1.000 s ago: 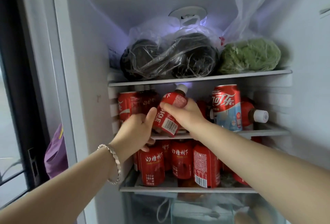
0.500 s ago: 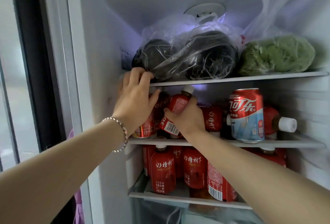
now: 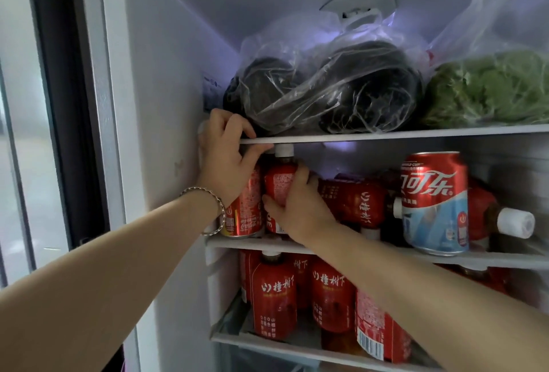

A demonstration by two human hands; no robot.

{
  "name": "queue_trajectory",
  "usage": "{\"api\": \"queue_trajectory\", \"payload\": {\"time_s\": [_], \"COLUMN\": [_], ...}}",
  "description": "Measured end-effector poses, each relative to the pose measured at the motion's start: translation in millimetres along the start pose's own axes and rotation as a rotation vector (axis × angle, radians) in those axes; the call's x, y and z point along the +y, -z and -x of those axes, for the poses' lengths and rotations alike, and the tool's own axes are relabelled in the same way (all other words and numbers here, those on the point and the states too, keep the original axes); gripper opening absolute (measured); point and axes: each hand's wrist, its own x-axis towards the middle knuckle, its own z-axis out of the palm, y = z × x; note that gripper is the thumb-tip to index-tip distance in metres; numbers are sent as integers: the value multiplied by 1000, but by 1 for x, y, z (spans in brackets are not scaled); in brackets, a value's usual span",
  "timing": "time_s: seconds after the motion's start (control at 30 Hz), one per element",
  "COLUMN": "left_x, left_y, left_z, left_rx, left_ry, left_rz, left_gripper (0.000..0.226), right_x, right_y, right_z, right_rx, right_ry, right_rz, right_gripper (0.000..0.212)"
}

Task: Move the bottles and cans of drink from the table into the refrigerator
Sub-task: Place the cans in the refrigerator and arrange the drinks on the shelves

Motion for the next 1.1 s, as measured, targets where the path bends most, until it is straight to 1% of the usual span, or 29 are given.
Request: {"api": "queue_trajectory", "payload": {"time_s": [0.07,0.13,0.17,0.23,0.33,0.37,0.43,0.5,0.57,0.6,0.67,0.73,0.87,0.97,1.03,1.07,1.1], "left_x": [0,-2,-3,-4,-2,-2,-2,-3,-3,-2,-2,-2,0,2,2,3,2], "left_y": [-1,-2,-3,-4,-3,-3,-4,-3,-3,-3,-4,-4,-4,-4,-4,-4,-4], "left_z": [0,0,0,0,0,1,2,1,1,1,2,1,1,1,1,1,1], "left_rx": [-4,3,4,10,-2,-6,-5,-5,-12,-10,-2,-6,-12,-9,-9,-9,-9], "left_ry": [9,8,4,-10,12,18,14,14,26,22,12,19,38,61,63,59,57], "left_rz": [0,-1,-6,-23,-8,0,-3,-13,-1,5,2,-4,0,5,3,1,1], "left_gripper": [28,28,28,31,35,35,35,35,31,29,27,26,26,25,25,25,25], "right_x": [1,2,3,7,21,25,29,25,22,22,26,29,29,33,34,34,34], "right_y": [16,34,39,43,43,45,46,46,48,50,55,60,66,67,69,70,71], "right_z": [-1,-8,-12,-18,-26,-27,-30,-27,-21,-18,-15,-12,-9,-8,-6,-5,-3], "right_rx": [-83,-92,-99,-182,-333,-344,-313,-271,-223,-212,-241,-279,-303,-289,-280,-274,-268], "right_ry": [31,72,57,-55,-257,-300,-324,-248,-105,-10,193,316,384,489,527,520,479], "right_rz": [125,317,379,545,916,972,1007,1071,1164,1223,1368,1437,1430,1518,1551,1522,1444], "right_gripper": [81,68,65,69,87,87,76,62,52,51,48,47,48,48,49,50,51]}}
